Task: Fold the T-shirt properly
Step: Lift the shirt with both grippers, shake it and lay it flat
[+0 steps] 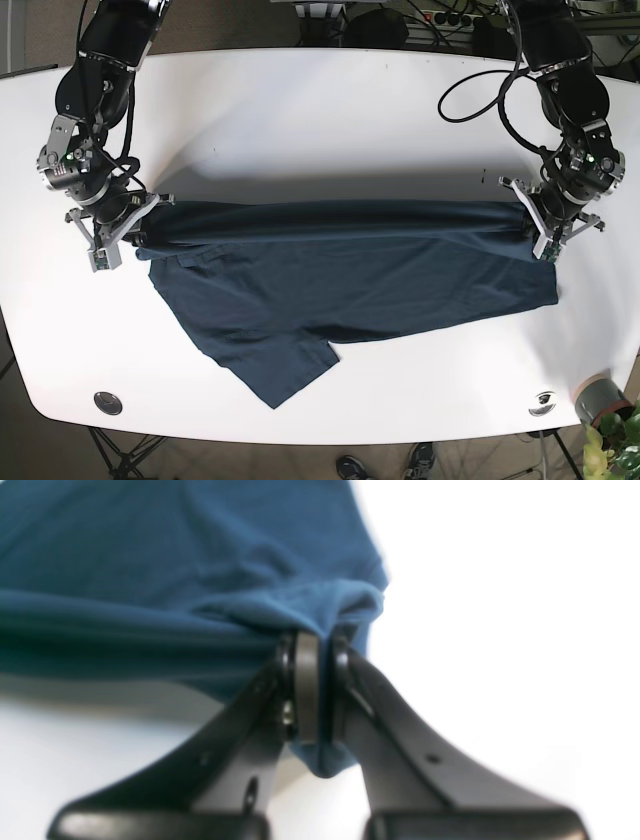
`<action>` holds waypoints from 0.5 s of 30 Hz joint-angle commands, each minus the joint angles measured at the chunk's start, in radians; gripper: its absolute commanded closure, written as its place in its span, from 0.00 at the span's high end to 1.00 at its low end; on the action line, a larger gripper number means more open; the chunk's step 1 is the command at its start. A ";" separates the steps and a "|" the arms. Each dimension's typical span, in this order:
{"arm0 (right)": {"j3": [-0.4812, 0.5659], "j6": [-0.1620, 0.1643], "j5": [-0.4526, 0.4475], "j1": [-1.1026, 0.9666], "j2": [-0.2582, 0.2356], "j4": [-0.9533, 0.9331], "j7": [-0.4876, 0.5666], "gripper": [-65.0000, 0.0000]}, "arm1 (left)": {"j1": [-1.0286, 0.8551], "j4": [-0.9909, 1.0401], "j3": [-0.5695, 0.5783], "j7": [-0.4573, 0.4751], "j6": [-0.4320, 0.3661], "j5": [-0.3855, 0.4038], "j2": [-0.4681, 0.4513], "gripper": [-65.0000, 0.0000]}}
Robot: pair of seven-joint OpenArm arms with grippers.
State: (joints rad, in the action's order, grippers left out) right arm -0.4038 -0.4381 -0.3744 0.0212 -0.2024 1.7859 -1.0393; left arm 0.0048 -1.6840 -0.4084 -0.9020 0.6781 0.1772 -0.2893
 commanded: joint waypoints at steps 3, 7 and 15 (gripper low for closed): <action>-0.007 0.002 -0.010 -0.051 0.002 0.073 0.029 0.03 | -0.062 -0.061 -0.030 0.021 -0.004 0.014 0.002 0.00; -0.007 0.002 -0.010 -0.103 0.013 0.119 0.027 0.03 | -0.111 -0.078 -0.039 0.021 -0.004 0.015 0.005 0.00; -0.007 0.002 -0.010 -0.203 0.014 0.145 0.030 0.03 | -0.205 -0.117 -0.123 0.021 -0.004 0.015 0.040 0.00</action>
State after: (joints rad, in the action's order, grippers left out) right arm -0.4049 -0.4377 -0.3759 -0.1883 -0.1772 1.9137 -1.0340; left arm -0.2066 -1.7794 -0.5064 -0.8921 0.6785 0.1936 -0.2432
